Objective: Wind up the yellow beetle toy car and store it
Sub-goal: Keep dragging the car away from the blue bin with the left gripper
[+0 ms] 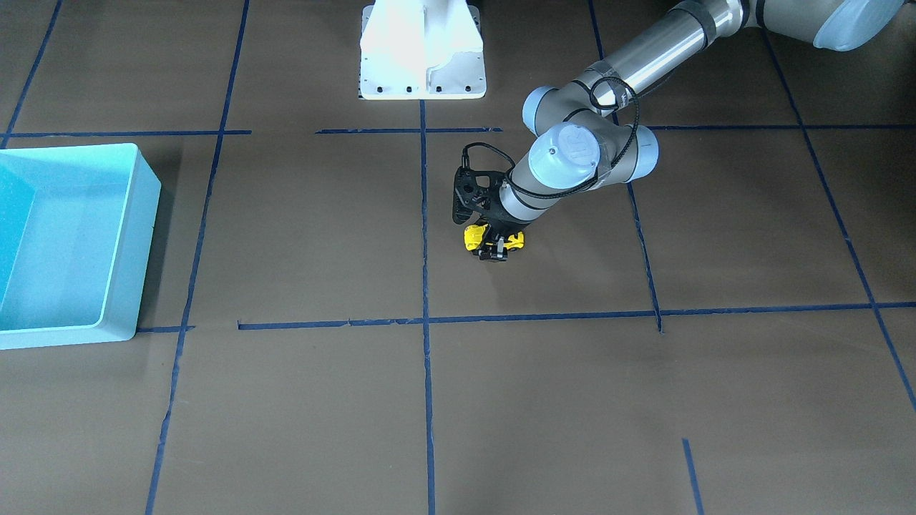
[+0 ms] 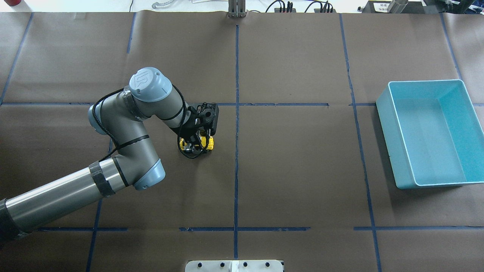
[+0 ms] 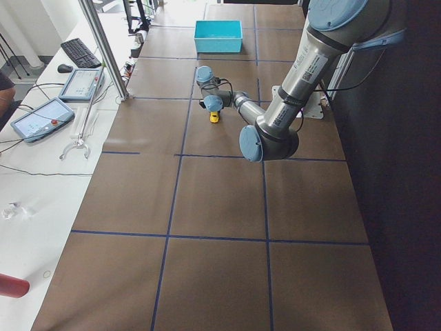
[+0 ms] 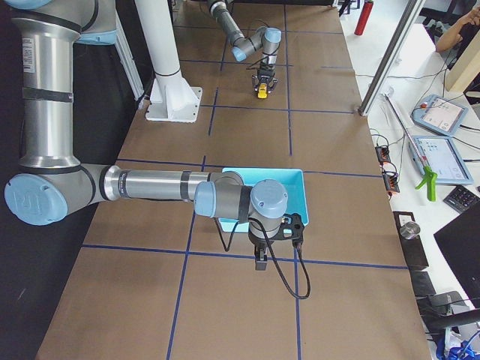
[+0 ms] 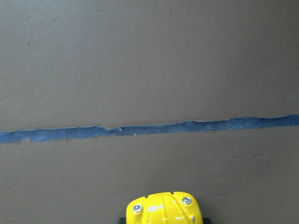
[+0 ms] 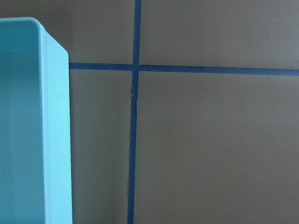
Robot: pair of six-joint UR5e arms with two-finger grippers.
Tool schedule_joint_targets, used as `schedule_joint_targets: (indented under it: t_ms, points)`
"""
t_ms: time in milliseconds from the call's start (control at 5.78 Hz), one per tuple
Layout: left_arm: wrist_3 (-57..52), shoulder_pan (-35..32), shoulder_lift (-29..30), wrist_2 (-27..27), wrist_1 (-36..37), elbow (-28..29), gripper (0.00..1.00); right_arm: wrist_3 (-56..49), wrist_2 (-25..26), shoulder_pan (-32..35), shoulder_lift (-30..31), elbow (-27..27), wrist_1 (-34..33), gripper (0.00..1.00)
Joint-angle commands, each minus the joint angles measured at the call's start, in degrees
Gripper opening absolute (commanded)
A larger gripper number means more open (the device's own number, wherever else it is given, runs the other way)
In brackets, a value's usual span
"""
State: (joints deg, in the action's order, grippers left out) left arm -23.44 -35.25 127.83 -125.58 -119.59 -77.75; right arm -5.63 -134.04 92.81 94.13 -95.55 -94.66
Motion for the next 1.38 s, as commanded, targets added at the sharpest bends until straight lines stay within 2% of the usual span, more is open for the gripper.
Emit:
schedule_joint_targets:
  t_ms: [0,1211]
  points:
    - [-1.25,-0.70,-1.61,-0.98,-0.38,-1.00,0.00,-0.09,0.00,0.00,0.00,0.01,0.00,1.00]
    - [-3.97,-1.14,-5.04,-1.15,-0.73,-3.11,0.00,0.00,-0.08,0.00,0.00,0.10,0.00,1.00]
